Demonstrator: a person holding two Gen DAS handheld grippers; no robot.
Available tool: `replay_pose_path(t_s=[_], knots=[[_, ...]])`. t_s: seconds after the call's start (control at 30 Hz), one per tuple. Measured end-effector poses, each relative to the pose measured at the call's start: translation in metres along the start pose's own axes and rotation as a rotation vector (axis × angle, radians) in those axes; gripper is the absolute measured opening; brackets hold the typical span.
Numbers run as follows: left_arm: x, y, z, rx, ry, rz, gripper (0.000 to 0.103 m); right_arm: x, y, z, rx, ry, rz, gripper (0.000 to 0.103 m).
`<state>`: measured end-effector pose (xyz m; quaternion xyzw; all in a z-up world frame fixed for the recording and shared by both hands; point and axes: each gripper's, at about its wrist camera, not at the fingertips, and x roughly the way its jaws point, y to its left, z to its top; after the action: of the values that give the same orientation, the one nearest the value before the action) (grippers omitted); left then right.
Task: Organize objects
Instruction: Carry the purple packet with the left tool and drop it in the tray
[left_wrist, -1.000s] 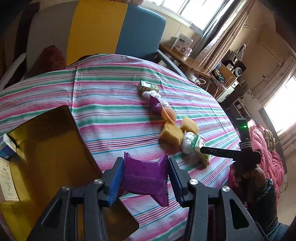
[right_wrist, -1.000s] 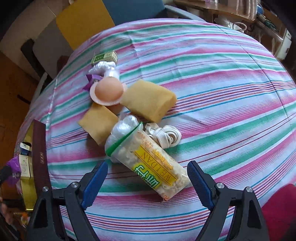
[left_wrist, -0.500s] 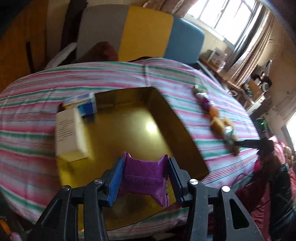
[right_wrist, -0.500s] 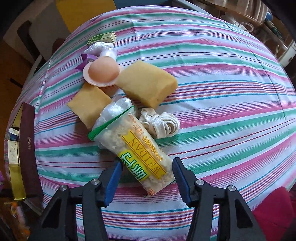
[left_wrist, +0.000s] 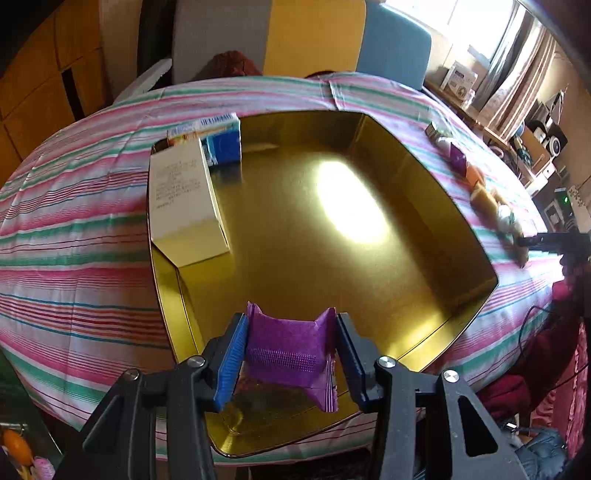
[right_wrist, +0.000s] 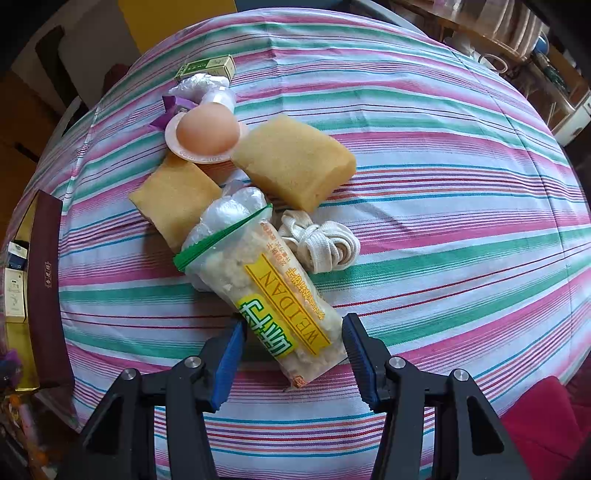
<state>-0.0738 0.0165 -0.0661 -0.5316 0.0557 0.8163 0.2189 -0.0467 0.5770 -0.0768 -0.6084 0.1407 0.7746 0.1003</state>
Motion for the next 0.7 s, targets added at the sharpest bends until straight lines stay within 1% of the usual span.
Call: replay_pose_path(t_s=[0.17, 0.3, 0.33, 0.37, 0.43, 0.67, 0.7], knots=[[0.007, -0.002, -0.006, 0.048, 0.036, 0.005, 0.049, 0.002, 0.018, 0.001, -0.057, 0.006, -0.055, 0.051], [0.012, 0.0, -0.009, 0.048, 0.054, 0.008, 0.05, -0.001, 0.025, 0.001, -0.084, 0.0, -0.086, 0.045], [0.013, 0.0, -0.01, 0.047, 0.056, 0.008, 0.05, -0.003, 0.027, 0.001, -0.086, -0.005, -0.089, 0.042], [0.014, 0.0, -0.011, 0.045, 0.058, 0.007, 0.051, -0.006, 0.028, 0.0, -0.09, -0.016, -0.091, 0.034], [0.015, 0.001, -0.012, 0.047, 0.057, 0.005, 0.051, -0.009, 0.032, 0.0, -0.095, -0.026, -0.103, 0.032], [0.014, 0.001, -0.013, 0.063, 0.046, 0.018, 0.054, -0.007, 0.041, -0.002, -0.106, -0.017, -0.097, 0.032], [0.014, 0.0, -0.013, 0.064, 0.046, 0.018, 0.054, -0.007, 0.037, -0.001, -0.108, -0.016, -0.099, 0.032]])
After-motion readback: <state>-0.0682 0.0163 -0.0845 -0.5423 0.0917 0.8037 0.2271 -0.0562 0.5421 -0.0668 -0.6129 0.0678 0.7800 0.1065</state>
